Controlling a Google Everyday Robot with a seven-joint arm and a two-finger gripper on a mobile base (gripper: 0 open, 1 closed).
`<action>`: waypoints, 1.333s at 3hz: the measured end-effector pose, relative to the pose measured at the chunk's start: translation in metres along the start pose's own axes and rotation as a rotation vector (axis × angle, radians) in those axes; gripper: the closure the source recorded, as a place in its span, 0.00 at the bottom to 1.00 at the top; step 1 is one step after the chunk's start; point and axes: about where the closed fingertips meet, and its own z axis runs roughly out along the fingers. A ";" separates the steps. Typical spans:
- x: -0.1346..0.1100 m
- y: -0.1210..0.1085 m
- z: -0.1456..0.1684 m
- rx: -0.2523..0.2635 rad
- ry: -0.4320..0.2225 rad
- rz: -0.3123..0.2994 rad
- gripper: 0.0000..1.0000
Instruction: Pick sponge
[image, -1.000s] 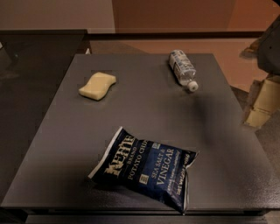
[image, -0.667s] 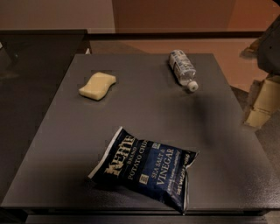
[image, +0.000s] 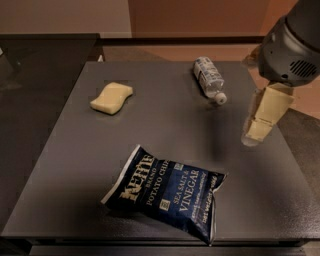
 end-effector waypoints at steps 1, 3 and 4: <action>-0.032 -0.008 0.019 -0.034 -0.091 0.016 0.00; -0.106 -0.013 0.059 -0.039 -0.240 0.026 0.00; -0.140 -0.023 0.081 -0.022 -0.297 0.016 0.00</action>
Offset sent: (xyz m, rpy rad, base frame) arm 0.0492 0.1156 -0.0218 0.2841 0.0202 0.0223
